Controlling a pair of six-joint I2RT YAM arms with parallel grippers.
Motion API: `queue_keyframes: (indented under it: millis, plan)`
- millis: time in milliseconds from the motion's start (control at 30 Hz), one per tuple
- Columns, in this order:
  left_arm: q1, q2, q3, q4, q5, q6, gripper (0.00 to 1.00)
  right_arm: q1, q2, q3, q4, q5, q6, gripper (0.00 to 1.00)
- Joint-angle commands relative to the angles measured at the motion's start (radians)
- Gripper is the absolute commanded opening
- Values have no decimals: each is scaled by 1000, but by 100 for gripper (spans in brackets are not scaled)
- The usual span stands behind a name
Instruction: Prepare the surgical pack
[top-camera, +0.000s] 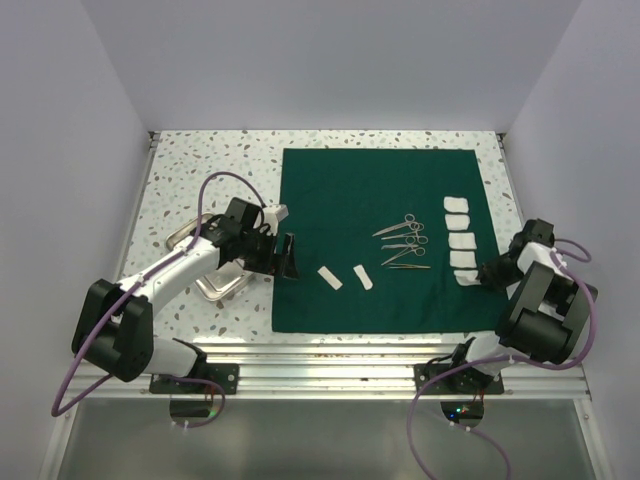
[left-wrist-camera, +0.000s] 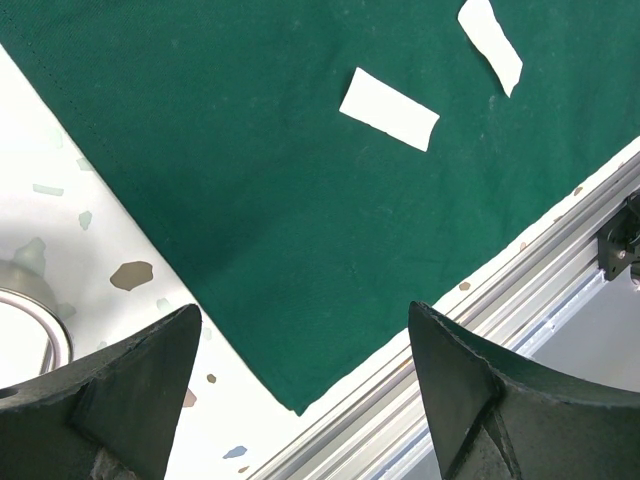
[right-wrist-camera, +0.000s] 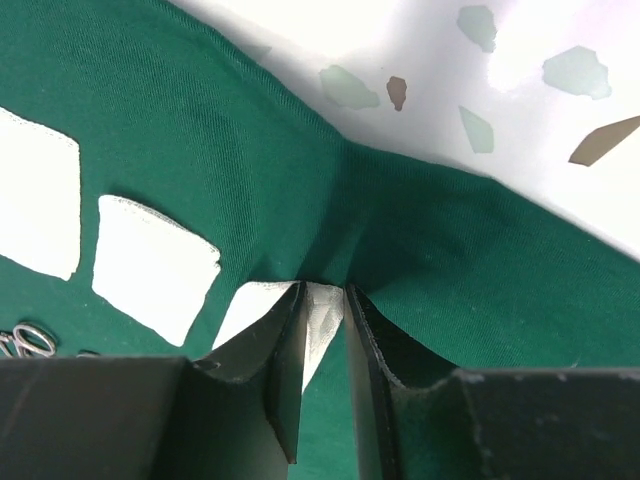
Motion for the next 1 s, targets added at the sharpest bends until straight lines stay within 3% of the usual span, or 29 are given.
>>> queue_keyframes:
  millis: [0, 133, 200, 367, 533, 967]
  plan:
    - [-1, 1, -2, 24, -3, 13, 88, 12, 0, -28, 24, -8, 27, 25]
    - [-1, 1, -1, 25, 0, 13, 88, 12, -9, -9, 7, 9, 19, 19]
    - [-1, 1, -1, 25, 0, 13, 88, 12, -29, 5, -29, 23, 9, 10]
    - [1, 0, 1, 27, 1, 13, 88, 12, -114, 51, -130, 64, -20, 3]
    - [-1, -3, 1, 25, 1, 15, 88, 12, -181, 143, -221, 72, -43, 0]
    - [-1, 11, -1, 34, 14, 13, 88, 24, -145, 198, -149, -100, 53, 0]
